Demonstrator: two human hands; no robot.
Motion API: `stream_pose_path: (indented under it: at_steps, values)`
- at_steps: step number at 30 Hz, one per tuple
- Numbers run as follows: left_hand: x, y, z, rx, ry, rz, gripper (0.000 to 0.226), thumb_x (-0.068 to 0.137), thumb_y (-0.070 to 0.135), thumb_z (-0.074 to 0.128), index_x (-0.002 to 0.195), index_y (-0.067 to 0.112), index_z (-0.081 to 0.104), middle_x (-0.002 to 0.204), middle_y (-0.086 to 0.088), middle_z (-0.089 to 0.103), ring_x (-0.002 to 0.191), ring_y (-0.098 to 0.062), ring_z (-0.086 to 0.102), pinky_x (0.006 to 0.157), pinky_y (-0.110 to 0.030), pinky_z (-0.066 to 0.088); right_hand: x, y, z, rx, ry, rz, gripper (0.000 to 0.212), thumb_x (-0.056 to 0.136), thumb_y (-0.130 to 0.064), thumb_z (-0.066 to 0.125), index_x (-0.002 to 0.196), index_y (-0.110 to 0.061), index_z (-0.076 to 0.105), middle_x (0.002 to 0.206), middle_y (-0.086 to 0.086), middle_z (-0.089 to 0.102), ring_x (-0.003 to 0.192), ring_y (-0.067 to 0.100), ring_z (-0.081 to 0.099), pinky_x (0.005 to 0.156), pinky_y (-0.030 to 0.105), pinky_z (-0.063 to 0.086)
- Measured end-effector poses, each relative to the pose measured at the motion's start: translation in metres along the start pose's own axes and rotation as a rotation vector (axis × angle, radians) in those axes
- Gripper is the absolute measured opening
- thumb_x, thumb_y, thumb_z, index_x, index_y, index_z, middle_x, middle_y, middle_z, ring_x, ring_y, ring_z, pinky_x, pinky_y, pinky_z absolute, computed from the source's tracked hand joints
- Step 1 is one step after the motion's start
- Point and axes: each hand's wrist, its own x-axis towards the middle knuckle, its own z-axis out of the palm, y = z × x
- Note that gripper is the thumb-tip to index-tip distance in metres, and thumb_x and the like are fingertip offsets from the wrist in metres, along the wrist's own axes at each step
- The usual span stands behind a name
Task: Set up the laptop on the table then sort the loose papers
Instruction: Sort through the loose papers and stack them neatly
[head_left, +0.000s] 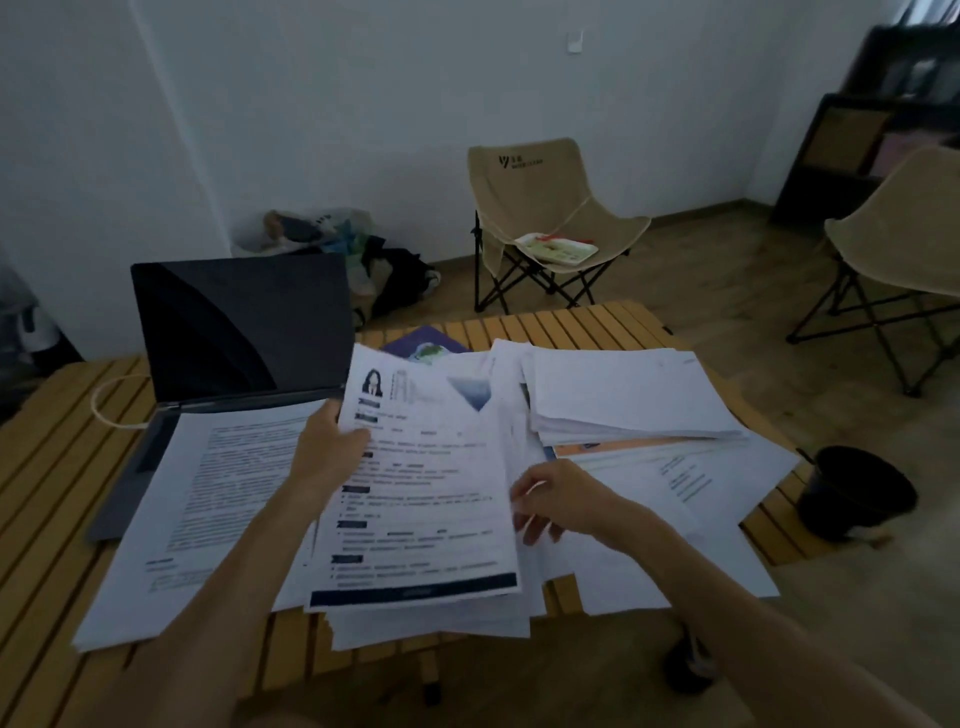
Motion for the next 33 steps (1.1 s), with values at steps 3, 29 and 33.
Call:
stream_pose_path:
  at_steps: [3, 29, 33]
  values:
    - [-0.001, -0.026, 0.023, 0.144, -0.015, -0.043, 0.034, 0.094, 0.013, 0.059, 0.127, 0.01, 0.054, 0.115, -0.014, 0.063, 0.075, -0.018, 0.054, 0.071, -0.034, 0.044, -0.001, 0.015, -0.003, -0.083, -0.014, 0.093, 0.01, 0.095, -0.012, 0.061, 0.104, -0.009, 0.065, 0.088, 0.004, 0.078, 0.075, 0.019, 0.075, 0.059, 0.022, 0.052]
    - [-0.017, -0.05, 0.105, 0.786, 0.007, 0.231, 0.057, 0.101, 0.041, 0.027, 0.154, 0.021, 0.026, 0.162, -0.003, 0.02, 0.15, -0.022, 0.013, 0.123, -0.042, 0.007, 0.101, 0.07, -0.134, -0.582, 0.89, 0.057, 0.037, 0.099, -0.038, 0.051, 0.13, -0.018, 0.056, 0.131, 0.003, 0.059, 0.123, 0.023, 0.05, 0.105, 0.041, 0.038]
    - [-0.015, -0.05, 0.106, 0.816, -0.003, 0.22, 0.057, 0.101, 0.042, 0.026, 0.154, 0.022, 0.024, 0.162, -0.002, 0.019, 0.15, -0.022, 0.013, 0.123, -0.041, 0.007, 0.101, 0.101, -0.196, -0.485, 0.882, 0.385, 0.059, 0.096, -0.042, 0.055, 0.141, -0.006, 0.042, 0.144, 0.016, 0.046, 0.133, 0.035, 0.043, 0.112, 0.048, 0.036]
